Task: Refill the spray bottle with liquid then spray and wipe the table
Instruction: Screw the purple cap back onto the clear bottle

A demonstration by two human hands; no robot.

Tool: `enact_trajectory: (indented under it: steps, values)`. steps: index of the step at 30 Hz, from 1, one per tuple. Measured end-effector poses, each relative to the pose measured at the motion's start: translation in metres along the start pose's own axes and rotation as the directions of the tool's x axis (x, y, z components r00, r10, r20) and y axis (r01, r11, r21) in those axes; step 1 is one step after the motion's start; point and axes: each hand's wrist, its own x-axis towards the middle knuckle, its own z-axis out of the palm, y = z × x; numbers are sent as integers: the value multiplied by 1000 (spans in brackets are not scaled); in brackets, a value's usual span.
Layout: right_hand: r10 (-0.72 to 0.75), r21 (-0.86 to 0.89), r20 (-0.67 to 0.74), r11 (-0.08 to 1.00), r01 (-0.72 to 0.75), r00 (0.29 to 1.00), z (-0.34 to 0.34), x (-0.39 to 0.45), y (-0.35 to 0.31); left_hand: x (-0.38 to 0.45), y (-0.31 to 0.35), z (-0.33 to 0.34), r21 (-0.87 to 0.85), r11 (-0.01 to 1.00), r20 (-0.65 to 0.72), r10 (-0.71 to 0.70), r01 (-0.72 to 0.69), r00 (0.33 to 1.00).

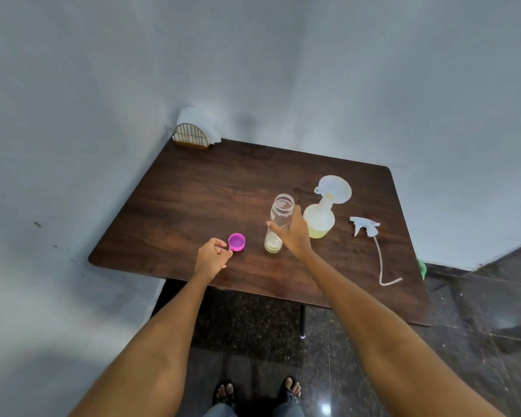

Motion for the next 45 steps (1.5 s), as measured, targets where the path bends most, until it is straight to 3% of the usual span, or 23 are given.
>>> enact_trajectory:
  steps: [5, 11, 15, 18, 27, 34, 39, 45]
  values:
    - [195, -49, -90, 979, -199, 977, 6, -30, 14, 13, -4, 2, 309, 942, 11, 138, -135, 990]
    - [268, -110, -90, 955, -277, 959, 16, -64, 45, 25, 1, 20, 667, 666, 225, 249, -336, 942]
    - [251, -130, -38, 959, -254, 967, 14, -66, 53, 32, 4, 32, 722, 578, 338, 186, -381, 923]
    - [246, -122, -14, 962, -246, 969, 15, -65, 58, 33, 3, 37, 742, 550, 329, 200, -383, 923]
    - [242, -34, 66, 970, -240, 968, 24, -60, 67, 42, 4, 43, 655, 693, 228, 200, -302, 953]
    - [315, 160, 202, 923, -349, 927, 21, -49, 59, 10, -5, 61, 349, 911, 105, 196, -221, 975]
    - [321, 197, 319, 898, -394, 892, 16, -46, 59, -28, -9, 84, 175, 954, 76, 233, -243, 969]
    - [348, 344, 522, 749, -566, 779, 1, -43, 57, -47, 15, 98, 35, 958, 146, 278, -286, 949]
